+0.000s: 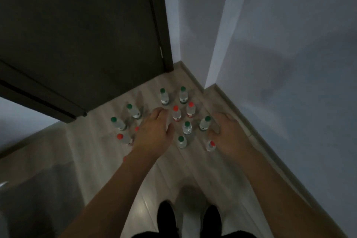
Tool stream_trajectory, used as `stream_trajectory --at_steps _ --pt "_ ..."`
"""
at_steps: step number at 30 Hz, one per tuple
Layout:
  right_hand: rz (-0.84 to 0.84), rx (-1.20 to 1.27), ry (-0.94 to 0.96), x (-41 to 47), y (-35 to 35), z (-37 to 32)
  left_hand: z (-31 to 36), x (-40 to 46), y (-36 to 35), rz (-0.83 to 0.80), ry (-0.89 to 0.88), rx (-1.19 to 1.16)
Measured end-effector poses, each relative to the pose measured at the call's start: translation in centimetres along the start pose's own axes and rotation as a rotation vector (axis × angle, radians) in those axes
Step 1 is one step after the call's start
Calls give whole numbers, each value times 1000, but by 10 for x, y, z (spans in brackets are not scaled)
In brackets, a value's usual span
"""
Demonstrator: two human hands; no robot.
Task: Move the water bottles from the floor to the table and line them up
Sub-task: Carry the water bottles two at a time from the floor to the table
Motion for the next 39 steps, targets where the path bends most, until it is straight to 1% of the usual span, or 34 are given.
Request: stream_trajectory --at_steps 4,7,11,13,15,18,21,23,26,28,31,33,36,39 --pt "-5 -86 -37 71 -114 102 -55 18 -153 -60 -34 -22" --pt "-16 -124 -129 114 -188 172 -90 34 -249 -100 -60 -16" --pt "27 -148 -183 156 -254 234 -128 53 -332 -37 -27 -77" --pt "44 -175 -205 172 -273 254 -132 65 -360 -60 -43 -67" --pt "15 -199 -212 183 -281 260 -125 77 -370 -89 -102 -45" --pt "20 -202 -238 191 -277 264 -118 86 -373 -86 -154 -13" --pt "-38 -311 -275 202 -286 278 -137 84 -396 -186 -146 51" --pt "-101 -386 -291 210 -296 286 -156 86 -408 -243 -99 86" --pt "-119 -441 -304 224 -300 293 -163 94 -416 -259 -99 82" --pt "-134 -439 -347 226 -301 300 -161 97 -418 -270 -107 65" --pt "-207 -463 -428 219 -305 316 -159 96 -425 -317 -102 94" --pt "-201 -458 -445 220 -306 322 -159 97 -430 -344 -107 133" --pt "-125 -539 -352 232 -303 312 -160 100 -438 -359 -115 195" --pt "-64 -524 -280 235 -302 300 -162 100 -441 -358 -107 211"
Point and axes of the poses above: each hand's wrist, its own x-axis towards the middle knuckle, its own y-axis out of the back of the hand, z = x × y, the point moved 9 cm from there along x, towards the middle knuckle, and after that the axes turned 9 degrees about -y, right-handed, at the moved point
